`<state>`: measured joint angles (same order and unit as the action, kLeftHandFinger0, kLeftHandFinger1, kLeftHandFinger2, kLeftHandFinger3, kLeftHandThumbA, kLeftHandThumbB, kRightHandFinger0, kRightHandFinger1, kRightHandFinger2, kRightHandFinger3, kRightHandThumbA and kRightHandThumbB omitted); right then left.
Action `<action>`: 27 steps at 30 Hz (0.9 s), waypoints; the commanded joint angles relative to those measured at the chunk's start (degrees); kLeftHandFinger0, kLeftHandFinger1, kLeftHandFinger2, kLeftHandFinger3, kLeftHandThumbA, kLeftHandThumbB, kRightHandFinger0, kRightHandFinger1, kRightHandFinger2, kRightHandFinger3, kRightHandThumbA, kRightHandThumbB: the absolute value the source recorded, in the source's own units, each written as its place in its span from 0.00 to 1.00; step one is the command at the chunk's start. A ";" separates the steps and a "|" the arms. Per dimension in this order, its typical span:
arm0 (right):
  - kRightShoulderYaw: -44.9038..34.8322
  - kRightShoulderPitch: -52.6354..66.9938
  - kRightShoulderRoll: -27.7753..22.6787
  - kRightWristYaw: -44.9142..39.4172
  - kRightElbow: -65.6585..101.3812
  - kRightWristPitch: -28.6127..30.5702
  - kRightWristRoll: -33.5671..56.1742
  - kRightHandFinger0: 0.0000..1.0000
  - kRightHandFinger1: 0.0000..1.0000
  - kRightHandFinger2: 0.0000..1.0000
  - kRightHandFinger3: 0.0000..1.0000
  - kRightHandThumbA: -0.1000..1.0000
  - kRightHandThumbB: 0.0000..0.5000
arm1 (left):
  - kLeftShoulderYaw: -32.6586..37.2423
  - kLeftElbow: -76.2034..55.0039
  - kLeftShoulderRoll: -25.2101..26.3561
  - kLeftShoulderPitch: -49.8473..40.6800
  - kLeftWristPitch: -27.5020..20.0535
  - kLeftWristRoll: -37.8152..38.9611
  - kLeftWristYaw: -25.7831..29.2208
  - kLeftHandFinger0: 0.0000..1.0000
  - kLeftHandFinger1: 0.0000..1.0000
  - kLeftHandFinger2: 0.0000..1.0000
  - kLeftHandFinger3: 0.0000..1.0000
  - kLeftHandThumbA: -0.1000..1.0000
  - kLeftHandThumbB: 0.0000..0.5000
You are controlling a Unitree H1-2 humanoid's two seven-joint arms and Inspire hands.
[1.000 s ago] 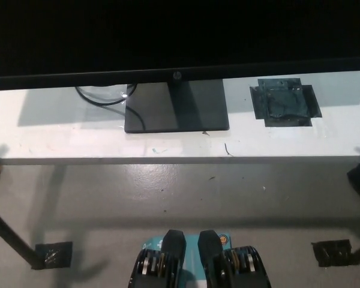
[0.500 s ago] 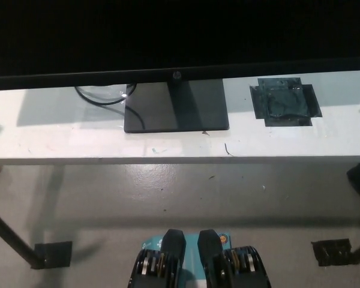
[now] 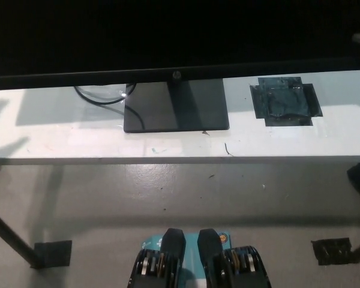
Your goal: The monitor is placed at the center of the table and the robot uses both its hand to grab the left and right sides of the monitor to tilt the angle of the monitor downwards
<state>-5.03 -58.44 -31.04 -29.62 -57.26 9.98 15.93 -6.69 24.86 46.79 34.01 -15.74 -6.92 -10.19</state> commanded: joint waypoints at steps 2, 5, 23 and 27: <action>-1.18 -5.36 -1.38 -6.53 -1.27 -1.31 2.02 1.00 1.00 1.00 1.00 0.99 0.85 | 1.67 2.31 3.16 4.82 -2.32 -3.08 -0.46 1.00 1.00 1.00 1.00 1.00 0.96; -1.37 -6.72 -1.18 -8.77 -2.29 -4.36 2.40 1.00 1.00 1.00 1.00 0.96 0.90 | 2.67 2.99 3.00 5.74 -1.55 -3.56 -0.75 1.00 1.00 1.00 1.00 1.00 0.95; 0.22 -6.65 -1.95 -16.11 -4.44 -10.15 0.72 1.00 1.00 1.00 1.00 0.81 0.84 | 14.15 20.27 -1.23 19.01 -2.78 -6.14 -7.48 1.00 1.00 1.00 1.00 1.00 0.98; 0.31 -5.80 -1.62 -16.12 -3.07 -10.62 0.68 1.00 1.00 1.00 1.00 0.82 0.87 | 16.01 23.09 -1.76 20.59 -4.19 -7.56 -7.58 1.00 1.00 1.00 1.00 1.00 0.92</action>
<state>-5.55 -61.75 -32.16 -42.44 -61.52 0.32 17.10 8.12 46.74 44.69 50.66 -17.11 -13.00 -15.78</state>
